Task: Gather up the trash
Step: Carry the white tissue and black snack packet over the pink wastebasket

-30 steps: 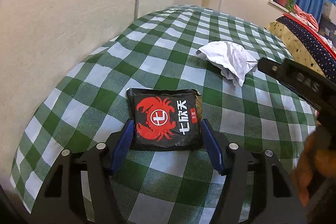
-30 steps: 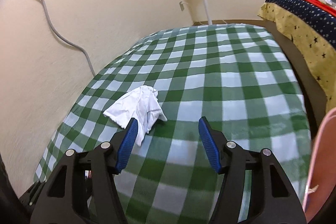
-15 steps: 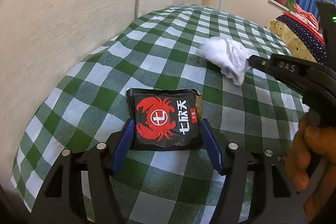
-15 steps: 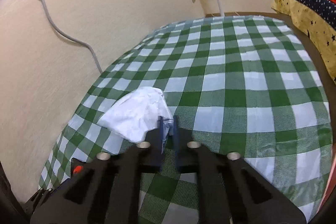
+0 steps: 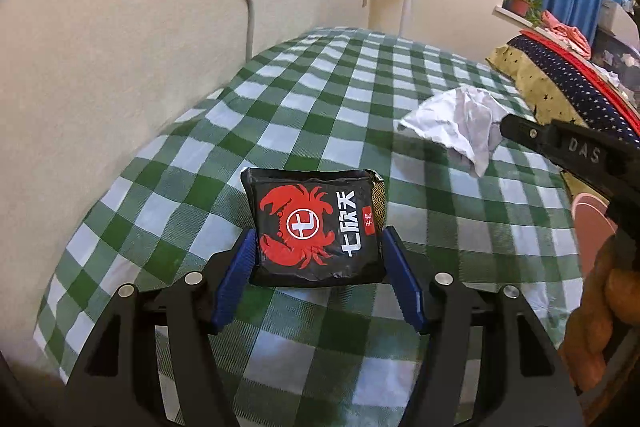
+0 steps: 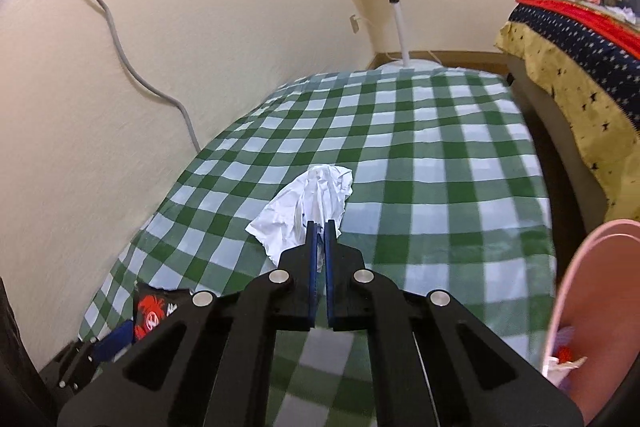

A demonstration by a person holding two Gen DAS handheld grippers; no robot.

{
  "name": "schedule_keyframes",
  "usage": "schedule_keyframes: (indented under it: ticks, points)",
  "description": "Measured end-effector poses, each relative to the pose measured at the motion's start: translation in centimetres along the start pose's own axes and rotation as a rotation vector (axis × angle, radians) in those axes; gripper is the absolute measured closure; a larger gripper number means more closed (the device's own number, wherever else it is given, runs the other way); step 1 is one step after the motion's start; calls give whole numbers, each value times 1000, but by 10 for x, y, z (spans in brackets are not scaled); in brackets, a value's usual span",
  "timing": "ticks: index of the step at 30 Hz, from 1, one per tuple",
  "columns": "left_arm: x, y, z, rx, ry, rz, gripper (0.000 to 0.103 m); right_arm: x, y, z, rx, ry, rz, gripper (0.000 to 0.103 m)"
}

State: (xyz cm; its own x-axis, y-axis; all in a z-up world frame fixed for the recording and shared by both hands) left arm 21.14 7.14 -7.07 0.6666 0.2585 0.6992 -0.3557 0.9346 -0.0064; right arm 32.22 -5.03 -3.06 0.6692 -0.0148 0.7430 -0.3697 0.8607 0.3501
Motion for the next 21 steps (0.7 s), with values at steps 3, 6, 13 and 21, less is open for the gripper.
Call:
schedule_keyframes:
  ticks: [3,6,13,21]
  points:
    - [-1,1,11,-12,-11,6,41,-1,0,21,-20,-18,10,99]
    - [1,0,22,-26,-27,7,41,0,0,45,-36,-42,15,99]
    - [0,-2,50,-56,-65,3,41,-4,3,102,-81,-93,31,99]
    - [-4,-10,79,-98,-107,-23,41,-13,9,156,-121,-141,35,99]
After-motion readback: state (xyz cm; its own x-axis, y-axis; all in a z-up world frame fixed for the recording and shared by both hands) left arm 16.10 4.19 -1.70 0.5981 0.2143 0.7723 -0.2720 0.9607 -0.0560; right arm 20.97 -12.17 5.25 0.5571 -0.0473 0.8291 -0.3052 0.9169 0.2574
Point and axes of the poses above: each gripper's, at about its wrist camera, not at the fingertips, and z roughly against the way its jaws point, y to its left, x to its top, the point moved 7 cm from there along -z, roughly the way its jaws point, and after that the axes turned 4 degrees about x, right-handed, at the moved point
